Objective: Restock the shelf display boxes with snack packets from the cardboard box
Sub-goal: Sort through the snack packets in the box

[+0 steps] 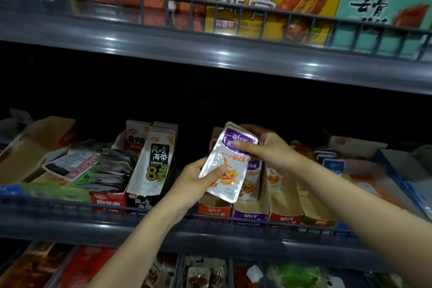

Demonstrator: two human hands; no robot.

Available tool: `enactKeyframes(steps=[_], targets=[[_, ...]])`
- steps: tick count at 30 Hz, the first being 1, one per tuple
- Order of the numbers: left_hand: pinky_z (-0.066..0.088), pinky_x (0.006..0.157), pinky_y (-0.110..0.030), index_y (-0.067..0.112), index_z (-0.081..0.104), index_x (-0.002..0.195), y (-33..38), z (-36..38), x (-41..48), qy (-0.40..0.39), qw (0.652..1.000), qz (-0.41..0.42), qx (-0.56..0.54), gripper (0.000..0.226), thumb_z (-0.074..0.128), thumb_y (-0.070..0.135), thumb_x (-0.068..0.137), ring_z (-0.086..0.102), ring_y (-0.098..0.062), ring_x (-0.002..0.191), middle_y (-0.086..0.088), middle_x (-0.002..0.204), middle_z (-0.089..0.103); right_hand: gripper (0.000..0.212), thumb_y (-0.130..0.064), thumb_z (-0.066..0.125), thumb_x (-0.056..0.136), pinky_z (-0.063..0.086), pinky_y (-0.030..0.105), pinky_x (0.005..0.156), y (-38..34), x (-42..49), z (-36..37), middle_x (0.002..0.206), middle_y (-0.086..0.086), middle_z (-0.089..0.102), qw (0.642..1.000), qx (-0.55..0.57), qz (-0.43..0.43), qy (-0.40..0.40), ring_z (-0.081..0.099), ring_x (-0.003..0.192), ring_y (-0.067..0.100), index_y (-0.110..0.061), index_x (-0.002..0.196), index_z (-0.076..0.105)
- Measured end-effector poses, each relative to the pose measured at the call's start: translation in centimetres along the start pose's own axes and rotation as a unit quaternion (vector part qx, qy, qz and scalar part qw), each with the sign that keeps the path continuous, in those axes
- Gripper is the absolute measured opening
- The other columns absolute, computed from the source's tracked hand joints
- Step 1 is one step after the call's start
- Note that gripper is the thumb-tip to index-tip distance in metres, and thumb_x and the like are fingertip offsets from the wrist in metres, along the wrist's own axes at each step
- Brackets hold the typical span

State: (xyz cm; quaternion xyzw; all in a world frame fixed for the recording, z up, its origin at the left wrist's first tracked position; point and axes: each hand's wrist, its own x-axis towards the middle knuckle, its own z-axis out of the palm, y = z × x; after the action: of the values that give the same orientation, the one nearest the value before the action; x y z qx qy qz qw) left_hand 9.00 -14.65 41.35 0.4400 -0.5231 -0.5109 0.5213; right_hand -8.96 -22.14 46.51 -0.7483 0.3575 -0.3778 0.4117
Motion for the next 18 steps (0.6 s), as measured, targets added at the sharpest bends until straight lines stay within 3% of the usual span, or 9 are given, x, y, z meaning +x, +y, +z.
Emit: enactKeyframes(steps=[3,5,10,14,18], targets=[[0.053,0.051,-0.016,0.024,0.063,0.11,0.4,1.2,-0.5,-0.024,0.999,-0.014,-0.017,0.024,0.059,0.03,0.087,0.071,-0.011,0.083,0.002,0.096,0.074,0.032,-0.014,0.065,0.085,0.056,0.019,0.067,-0.5,-1.3,-1.6,0.091,-0.004,0.071,0.999,0.03,0.027,0.009,0.071,0.083,0.009,-0.027,0.112,0.056],[0.052,0.05,-0.014,0.018,0.064,0.11,0.7,2.1,-0.6,-0.028,0.998,-0.021,-0.061,0.026,0.059,0.027,0.086,0.071,-0.013,0.084,-0.001,0.097,0.074,0.028,-0.016,0.065,0.084,0.056,0.02,0.066,-0.4,-2.0,-2.6,0.088,-0.003,0.073,0.998,0.055,0.041,0.01,0.071,0.084,0.011,-0.028,0.108,0.057],[0.055,0.059,-0.016,0.007,0.063,0.109,1.1,4.4,-0.4,-0.001,0.982,-0.048,-0.18,0.036,0.064,0.023,0.077,0.071,-0.018,0.092,-0.01,0.102,0.072,0.053,-0.031,0.071,0.067,0.058,0.028,0.071,0.0,-3.4,-4.1,0.095,0.004,0.074,0.99,0.11,0.075,0.049,0.071,0.091,0.018,-0.013,0.115,0.056],[0.056,0.065,-0.017,0.011,0.064,0.111,0.6,5.3,0.1,-0.006,0.99,-0.025,-0.139,0.033,0.06,0.028,0.083,0.07,-0.017,0.095,-0.008,0.102,0.073,0.069,-0.031,0.073,0.065,0.058,0.035,0.081,0.3,-4.3,-5.2,0.107,0.009,0.071,0.989,0.102,0.086,0.065,0.069,0.098,0.021,-0.01,0.127,0.051],[0.057,0.078,-0.021,0.011,0.063,0.116,-0.4,6.1,1.0,0.017,0.997,0.0,-0.078,0.05,0.061,0.041,0.077,0.068,-0.013,0.101,-0.006,0.108,0.071,0.064,-0.01,0.075,0.073,0.059,0.031,0.077,0.3,-4.6,-6.2,0.109,0.009,0.07,0.991,0.081,0.097,0.049,0.069,0.097,0.019,-0.013,0.13,0.047]])
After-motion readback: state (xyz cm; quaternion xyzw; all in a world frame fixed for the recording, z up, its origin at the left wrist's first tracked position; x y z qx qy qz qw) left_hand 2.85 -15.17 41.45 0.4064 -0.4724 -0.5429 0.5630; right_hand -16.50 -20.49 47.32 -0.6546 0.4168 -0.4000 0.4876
